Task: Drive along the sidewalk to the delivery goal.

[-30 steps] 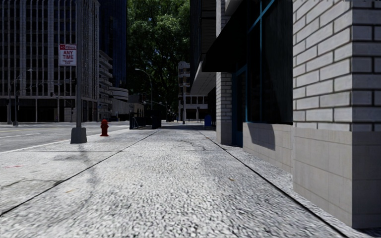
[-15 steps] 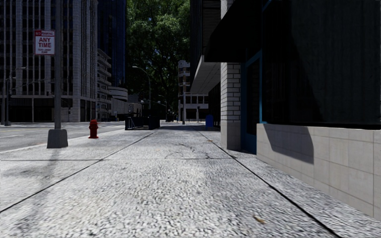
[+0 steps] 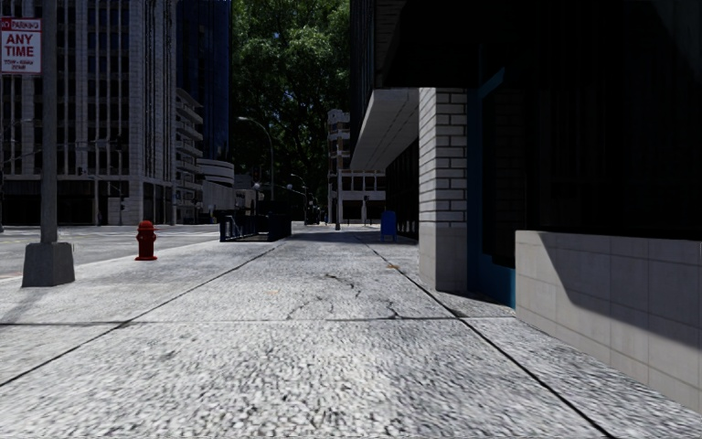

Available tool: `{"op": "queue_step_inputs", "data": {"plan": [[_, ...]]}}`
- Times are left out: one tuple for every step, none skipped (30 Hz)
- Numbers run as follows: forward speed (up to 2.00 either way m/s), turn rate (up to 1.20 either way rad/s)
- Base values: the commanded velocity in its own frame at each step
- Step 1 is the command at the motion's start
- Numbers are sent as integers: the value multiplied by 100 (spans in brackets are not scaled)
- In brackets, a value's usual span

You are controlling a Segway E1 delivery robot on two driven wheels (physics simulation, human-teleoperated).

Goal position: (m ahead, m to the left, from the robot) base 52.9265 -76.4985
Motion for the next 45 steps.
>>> {"op": "queue_step_inputs", "data": {"plan": [[200, 0], [200, 0], [200, 0], [200, 0], [200, 0], [200, 0], [200, 0], [200, 0], [200, 0], [200, 0], [200, 0], [200, 0], [200, 0], [200, 0], [200, 0], [200, 0], [200, 0], [200, 34], [200, 55], [200, 62], [200, 55], [200, 1], [200, 1], [200, 0], [200, 0], [200, 0], [200, 0], [200, 0], [200, 0], [200, 0], [200, 0], [200, 0], [200, 0], [200, 0], [200, 0], [200, 0], [200, 0], [200, 0], [200, 0], [200, 0], [200, 0], [200, 0], [200, 0], [200, 0], [200, 0]]}}
